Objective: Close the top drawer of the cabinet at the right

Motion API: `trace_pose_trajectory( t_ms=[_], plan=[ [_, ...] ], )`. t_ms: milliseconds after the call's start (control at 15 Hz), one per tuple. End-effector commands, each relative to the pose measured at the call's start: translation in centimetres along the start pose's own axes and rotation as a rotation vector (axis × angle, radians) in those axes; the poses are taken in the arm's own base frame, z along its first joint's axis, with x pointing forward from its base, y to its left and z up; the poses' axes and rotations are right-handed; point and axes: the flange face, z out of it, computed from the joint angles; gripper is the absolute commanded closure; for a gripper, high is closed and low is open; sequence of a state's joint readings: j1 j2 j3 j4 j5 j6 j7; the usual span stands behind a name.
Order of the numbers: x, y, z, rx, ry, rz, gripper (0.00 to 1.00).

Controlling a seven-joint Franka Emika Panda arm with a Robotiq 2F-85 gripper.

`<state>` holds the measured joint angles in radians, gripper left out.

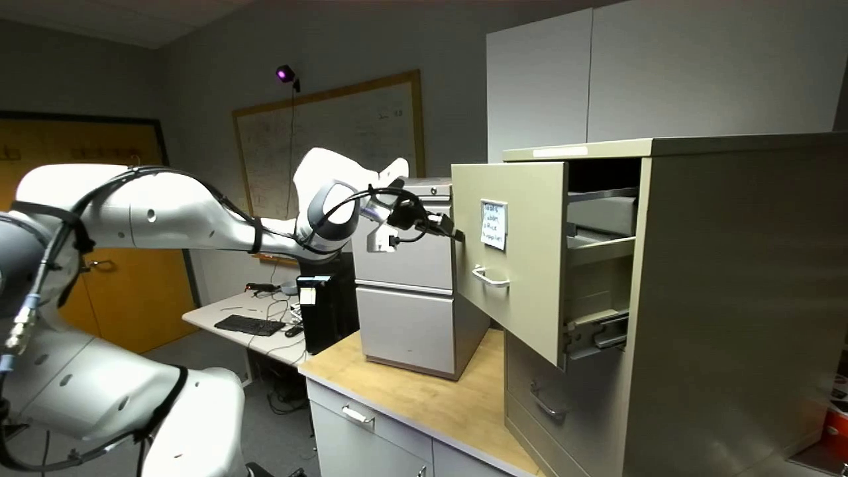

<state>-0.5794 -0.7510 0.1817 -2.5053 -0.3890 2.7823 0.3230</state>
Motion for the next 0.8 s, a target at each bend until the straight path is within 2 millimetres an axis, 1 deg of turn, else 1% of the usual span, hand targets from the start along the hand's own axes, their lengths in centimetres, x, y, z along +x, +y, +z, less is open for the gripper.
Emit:
trace_pose_trajectory(
  t_ms=[0, 400, 733],
  plan=[
    [3.3, -0.5, 4.2, 0.018, -0.019, 0.040, 1.00],
    [6.0, 0.1, 7.9, 0.014, -0.069, 0.084, 1.00],
    [8.1, 0.5, 10.2, 0.007, -0.118, 0.122, 1.00]
  ],
)
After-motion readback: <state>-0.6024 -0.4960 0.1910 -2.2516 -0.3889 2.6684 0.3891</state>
